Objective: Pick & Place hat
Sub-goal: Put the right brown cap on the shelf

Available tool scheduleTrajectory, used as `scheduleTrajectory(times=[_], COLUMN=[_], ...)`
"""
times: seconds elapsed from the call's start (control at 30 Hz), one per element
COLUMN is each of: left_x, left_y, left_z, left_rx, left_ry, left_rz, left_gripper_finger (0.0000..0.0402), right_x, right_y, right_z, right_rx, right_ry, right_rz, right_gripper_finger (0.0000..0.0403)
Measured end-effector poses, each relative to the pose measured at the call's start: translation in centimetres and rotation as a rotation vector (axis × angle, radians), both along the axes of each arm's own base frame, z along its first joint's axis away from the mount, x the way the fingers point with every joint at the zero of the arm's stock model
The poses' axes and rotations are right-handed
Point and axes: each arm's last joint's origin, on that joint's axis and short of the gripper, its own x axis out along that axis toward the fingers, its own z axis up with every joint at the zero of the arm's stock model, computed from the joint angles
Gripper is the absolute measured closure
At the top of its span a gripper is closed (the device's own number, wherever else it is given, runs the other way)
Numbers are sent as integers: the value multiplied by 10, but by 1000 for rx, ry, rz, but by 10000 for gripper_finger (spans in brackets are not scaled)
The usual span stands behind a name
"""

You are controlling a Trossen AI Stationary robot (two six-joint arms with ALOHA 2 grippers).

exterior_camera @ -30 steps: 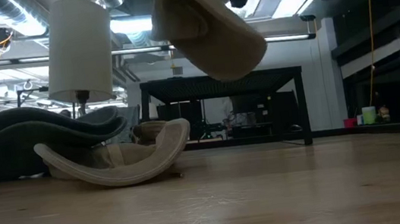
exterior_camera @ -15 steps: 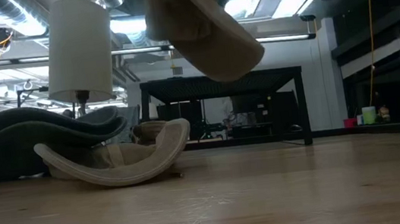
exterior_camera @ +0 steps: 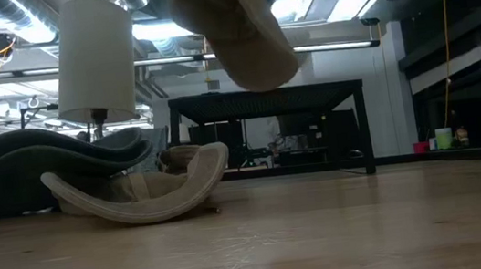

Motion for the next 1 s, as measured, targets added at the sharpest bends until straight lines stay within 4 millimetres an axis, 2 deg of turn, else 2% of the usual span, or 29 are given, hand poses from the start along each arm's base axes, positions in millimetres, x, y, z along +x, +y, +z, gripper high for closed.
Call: scheduleTrajectory(times=[0.07, 0.2, 0.33, 0.47, 0.67, 0.8, 1.0], left_x=[0, -8, -24, -41, -57, -58, -57], left_y=[0, 2, 6, 13, 24, 27, 27], left_z=[0, 9, 28, 46, 55, 52, 45], left_rx=[-13, 0, -14, -81, -142, -148, -145], left_ry=[-4, -23, -91, -165, -201, -191, -165], left_rz=[3, 41, 95, 164, 381, 492, 553], left_gripper_finger=[307, 267, 236, 223, 226, 228, 226], right_x=[-1, -4, -13, -26, -46, -60, -67], right_y=[0, -1, -5, -12, -30, -50, -81], right_z=[0, 3, 12, 23, 45, 59, 66], right_rx=[-4, 30, 29, 17, -7, -21, -33], right_ry=[16, 38, 56, 82, 56, 39, 116], right_rz=[0, -5, -39, -129, -390, -616, -969], right_gripper_finger=[388, 380, 392, 385, 392, 392, 381])
